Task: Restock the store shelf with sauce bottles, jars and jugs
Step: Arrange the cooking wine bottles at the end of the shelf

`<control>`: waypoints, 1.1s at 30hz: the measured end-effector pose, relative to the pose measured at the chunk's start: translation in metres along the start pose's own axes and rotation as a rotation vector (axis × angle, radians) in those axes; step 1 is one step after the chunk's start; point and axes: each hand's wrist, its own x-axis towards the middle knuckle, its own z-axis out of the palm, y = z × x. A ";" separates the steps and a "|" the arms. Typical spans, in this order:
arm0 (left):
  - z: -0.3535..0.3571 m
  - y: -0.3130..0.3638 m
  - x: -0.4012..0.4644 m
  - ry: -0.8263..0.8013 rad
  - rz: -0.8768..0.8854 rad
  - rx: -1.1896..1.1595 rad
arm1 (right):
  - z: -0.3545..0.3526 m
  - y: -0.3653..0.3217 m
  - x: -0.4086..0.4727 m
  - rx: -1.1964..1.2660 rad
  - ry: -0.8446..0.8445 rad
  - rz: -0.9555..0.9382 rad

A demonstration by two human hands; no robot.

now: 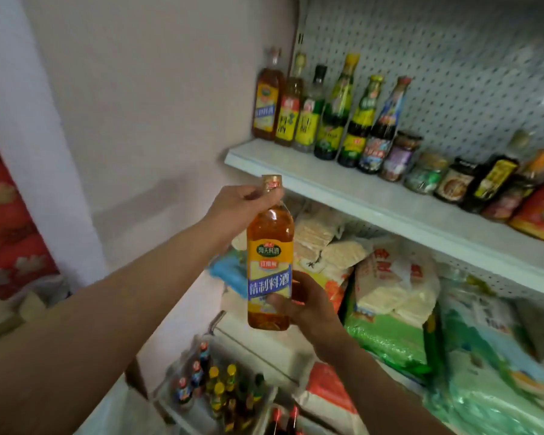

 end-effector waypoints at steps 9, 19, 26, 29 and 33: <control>-0.069 0.108 0.082 -0.040 0.226 -0.069 | 0.023 -0.118 0.118 -0.026 0.104 -0.249; -0.123 0.102 0.266 -0.090 0.197 -0.089 | 0.067 -0.139 0.313 -0.113 0.298 -0.249; -0.111 0.078 0.335 -0.133 0.153 -0.073 | 0.064 -0.122 0.373 -0.176 0.380 -0.205; -0.106 0.082 0.350 -0.135 0.171 -0.039 | 0.063 -0.118 0.396 -0.170 0.396 -0.176; -0.099 0.087 0.376 -0.115 0.140 0.050 | 0.061 -0.123 0.417 -0.225 0.408 -0.140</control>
